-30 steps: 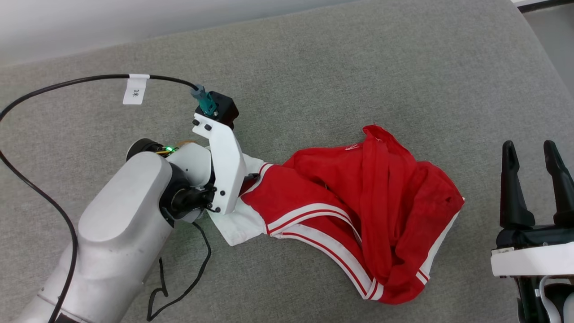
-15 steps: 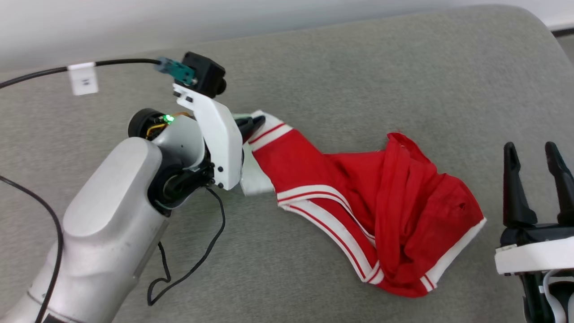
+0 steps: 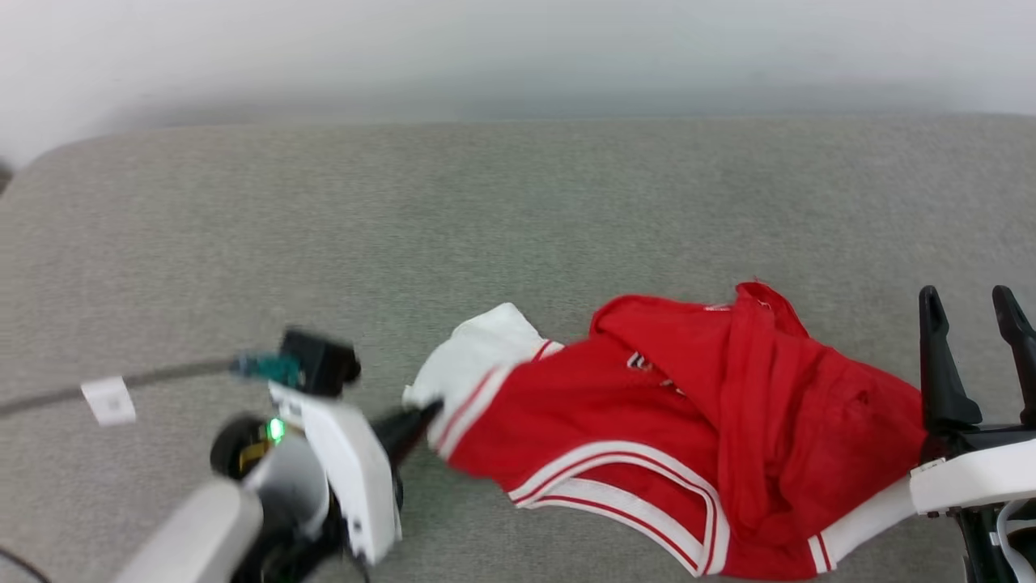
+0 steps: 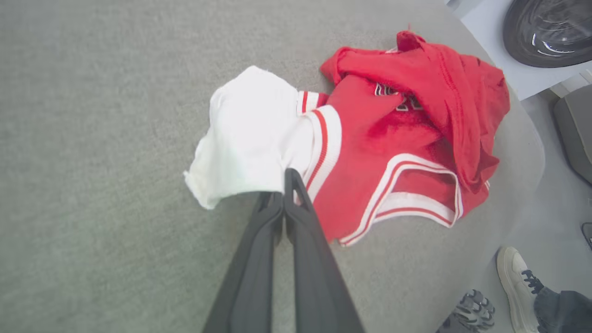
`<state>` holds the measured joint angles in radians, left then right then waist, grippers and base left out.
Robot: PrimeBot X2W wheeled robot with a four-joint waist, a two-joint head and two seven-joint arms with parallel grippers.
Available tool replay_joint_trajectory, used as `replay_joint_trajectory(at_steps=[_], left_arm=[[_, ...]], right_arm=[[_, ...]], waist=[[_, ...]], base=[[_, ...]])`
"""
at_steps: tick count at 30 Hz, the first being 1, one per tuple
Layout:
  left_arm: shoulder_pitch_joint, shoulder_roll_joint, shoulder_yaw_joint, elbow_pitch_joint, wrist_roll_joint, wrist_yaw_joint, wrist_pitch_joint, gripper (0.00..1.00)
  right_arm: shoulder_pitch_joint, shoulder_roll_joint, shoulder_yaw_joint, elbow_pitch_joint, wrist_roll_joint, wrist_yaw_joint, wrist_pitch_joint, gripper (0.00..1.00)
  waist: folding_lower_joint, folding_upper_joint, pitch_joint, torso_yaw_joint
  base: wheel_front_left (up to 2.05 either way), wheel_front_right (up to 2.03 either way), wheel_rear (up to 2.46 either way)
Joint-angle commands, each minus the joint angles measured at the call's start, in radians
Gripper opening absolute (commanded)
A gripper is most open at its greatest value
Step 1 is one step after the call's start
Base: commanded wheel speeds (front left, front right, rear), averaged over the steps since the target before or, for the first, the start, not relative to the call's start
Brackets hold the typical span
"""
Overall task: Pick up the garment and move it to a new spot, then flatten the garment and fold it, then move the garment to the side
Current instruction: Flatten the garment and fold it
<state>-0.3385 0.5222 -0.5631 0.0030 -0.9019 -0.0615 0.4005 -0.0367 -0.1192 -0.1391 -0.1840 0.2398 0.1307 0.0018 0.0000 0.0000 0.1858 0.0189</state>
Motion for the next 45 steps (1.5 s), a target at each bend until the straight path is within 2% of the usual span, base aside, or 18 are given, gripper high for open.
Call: replay_joint_trajectory(at_steps=[1,4,9,10,11,15,19,23,30,36,39,45], left_arm=[[0.03,0.003,-0.007,-0.004,0.005,0.005,-0.008,0.0],[0.105,0.017,-0.043,0.009,0.04,0.018,-0.026,0.0],[0.153,-0.001,-0.091,0.067,0.088,0.021,-0.063,0.01],[0.148,0.0,-0.099,0.084,0.113,0.024,-0.078,0.4],[0.142,0.002,-0.107,0.096,0.135,0.027,-0.09,1.0],[0.12,-0.006,-0.099,0.099,0.167,0.019,-0.152,1.0],[0.075,0.02,-0.072,0.053,0.215,0.024,-0.216,1.0],[0.008,0.014,-0.038,-0.034,0.186,-0.004,-0.235,1.0],[-0.224,0.033,-0.108,-0.118,0.187,-0.055,-0.067,1.0],[-0.45,0.028,-0.238,-0.046,0.102,-0.068,0.13,1.0],[-0.546,0.047,-0.323,-0.001,0.047,-0.068,0.221,1.0],[-0.686,0.052,-0.448,0.114,-0.024,-0.067,0.301,1.0]], right_arm=[[0.01,-0.005,0.0,0.004,0.004,0.0,0.003,1.0],[0.009,-0.006,0.006,0.012,0.005,0.0,0.005,1.0],[0.01,-0.006,0.012,0.024,0.009,0.0,0.003,1.0],[0.011,-0.007,0.014,0.028,0.009,0.0,0.002,1.0],[0.01,-0.008,0.017,0.031,0.011,0.0,0.002,1.0],[0.012,-0.01,0.019,0.038,0.015,0.0,-0.002,1.0],[0.011,-0.01,0.012,0.039,0.019,0.0,-0.008,1.0],[-0.002,-0.008,-0.004,0.038,0.022,0.0,-0.013,1.0],[-0.024,0.011,-0.026,0.037,0.011,0.0,-0.025,1.0],[-0.036,0.03,-0.021,0.044,0.011,0.0,-0.045,1.0],[-0.041,0.041,-0.008,0.052,0.014,0.0,-0.057,1.0],[-0.051,0.055,0.017,0.071,0.024,0.0,-0.082,1.0]], waist=[[0.0,0.0,-0.016,0.023],[0.0,0.0,-0.023,0.033],[0.0,0.0,-0.031,0.039],[0.0,0.0,-0.033,0.039],[0.0,0.0,-0.035,0.037],[0.0,0.0,-0.045,0.025],[0.0,0.0,-0.051,0.0],[0.0,0.0,-0.047,-0.04],[0.0,0.0,-0.007,-0.146],[0.0,0.0,0.05,-0.247],[0.0,0.0,0.084,-0.294],[0.0,0.0,0.148,-0.361]], base=[[0.0,0.0,0.0],[0.0,0.0,0.0],[0.0,0.0,0.0],[0.0,0.0,0.0],[0.0,0.0,0.0],[0.0,0.0,0.0],[0.0,0.0,0.0],[0.0,0.0,0.0],[0.0,0.0,0.0],[0.0,0.0,0.0],[0.0,0.0,0.0],[0.0,0.0,0.0]])
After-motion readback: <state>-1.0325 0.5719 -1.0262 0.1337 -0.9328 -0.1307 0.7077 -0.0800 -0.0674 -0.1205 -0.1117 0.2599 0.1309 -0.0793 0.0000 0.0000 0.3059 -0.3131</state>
